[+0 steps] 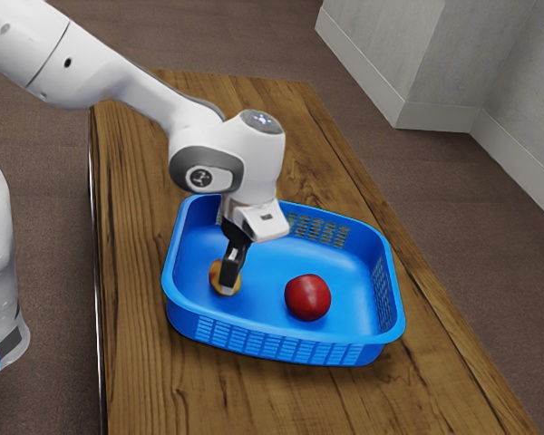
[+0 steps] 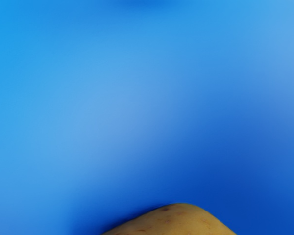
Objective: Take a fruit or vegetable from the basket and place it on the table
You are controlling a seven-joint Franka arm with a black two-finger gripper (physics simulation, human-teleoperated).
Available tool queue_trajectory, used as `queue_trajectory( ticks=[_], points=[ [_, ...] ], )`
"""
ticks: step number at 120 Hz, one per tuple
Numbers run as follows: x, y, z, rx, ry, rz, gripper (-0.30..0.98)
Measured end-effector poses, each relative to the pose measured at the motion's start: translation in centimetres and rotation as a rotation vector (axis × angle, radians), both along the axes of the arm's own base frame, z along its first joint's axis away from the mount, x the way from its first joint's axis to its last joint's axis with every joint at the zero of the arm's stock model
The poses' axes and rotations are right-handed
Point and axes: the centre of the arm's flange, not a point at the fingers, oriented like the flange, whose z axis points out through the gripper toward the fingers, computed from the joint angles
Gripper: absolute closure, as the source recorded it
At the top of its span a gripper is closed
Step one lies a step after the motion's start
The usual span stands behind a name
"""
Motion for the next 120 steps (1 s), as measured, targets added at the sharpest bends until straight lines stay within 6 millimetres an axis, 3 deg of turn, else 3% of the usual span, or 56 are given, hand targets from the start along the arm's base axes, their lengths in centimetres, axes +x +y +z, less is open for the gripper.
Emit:
queue_trajectory(
  ticks=[26,58,84,92,104,120],
  points=[
    [-0.4,0.6,-1.3,-0.011,0.005,0.008,0.02],
    [-0.4,1.0,-1.5,-0.009,0.000,0.011,0.29],
    [0.0,0.8,-0.4,-0.007,-0.016,0.010,0.25],
    [0.3,0.9,0.7,-0.012,-0.026,0.013,0.24],
    [1.8,1.8,5.1,-0.030,-0.082,0.039,0.26],
    [3.0,4.7,10.1,-0.034,-0.116,0.096,0.34]
  ],
)
